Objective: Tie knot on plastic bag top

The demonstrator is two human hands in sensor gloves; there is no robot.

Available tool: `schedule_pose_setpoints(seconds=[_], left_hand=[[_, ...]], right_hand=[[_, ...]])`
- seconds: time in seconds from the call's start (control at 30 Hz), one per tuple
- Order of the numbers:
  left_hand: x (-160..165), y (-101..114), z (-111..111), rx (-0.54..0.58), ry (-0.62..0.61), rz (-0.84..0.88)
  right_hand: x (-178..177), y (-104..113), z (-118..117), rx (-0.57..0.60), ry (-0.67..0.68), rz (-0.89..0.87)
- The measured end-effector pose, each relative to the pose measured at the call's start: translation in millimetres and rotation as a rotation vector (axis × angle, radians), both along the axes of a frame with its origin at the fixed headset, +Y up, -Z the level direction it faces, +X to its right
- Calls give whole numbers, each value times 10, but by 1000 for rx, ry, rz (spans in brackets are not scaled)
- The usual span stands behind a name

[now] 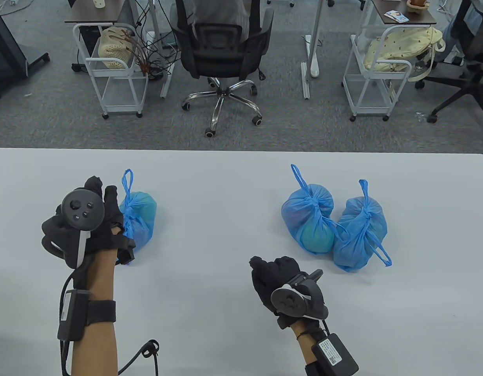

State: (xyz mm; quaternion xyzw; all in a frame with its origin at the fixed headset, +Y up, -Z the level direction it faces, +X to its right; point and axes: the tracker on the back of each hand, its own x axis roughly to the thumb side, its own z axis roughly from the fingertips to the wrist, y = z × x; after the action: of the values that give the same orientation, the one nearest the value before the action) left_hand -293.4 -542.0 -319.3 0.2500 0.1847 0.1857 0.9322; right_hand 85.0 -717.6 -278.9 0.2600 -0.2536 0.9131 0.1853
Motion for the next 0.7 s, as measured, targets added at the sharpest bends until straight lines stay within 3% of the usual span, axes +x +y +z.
schedule_pose_setpoints(seconds=[0.1, 0.23, 0.33, 0.5, 0.7], left_hand=[[310, 124, 180, 61, -76, -74], [774, 23, 349, 42, -240, -110], [1185, -242, 471, -41, -365, -127], [1687, -929, 553, -153, -511, -116], [1892, -1550, 507, -261, -533, -190]], right_hand=[[23, 12, -2, 8, -18, -7], [39, 4, -11, 0, -29, -12], [42, -12, -21, -10, -38, -16], [40, -28, -23, -15, -50, 9], [23, -21, -12, -17, -44, 3]])
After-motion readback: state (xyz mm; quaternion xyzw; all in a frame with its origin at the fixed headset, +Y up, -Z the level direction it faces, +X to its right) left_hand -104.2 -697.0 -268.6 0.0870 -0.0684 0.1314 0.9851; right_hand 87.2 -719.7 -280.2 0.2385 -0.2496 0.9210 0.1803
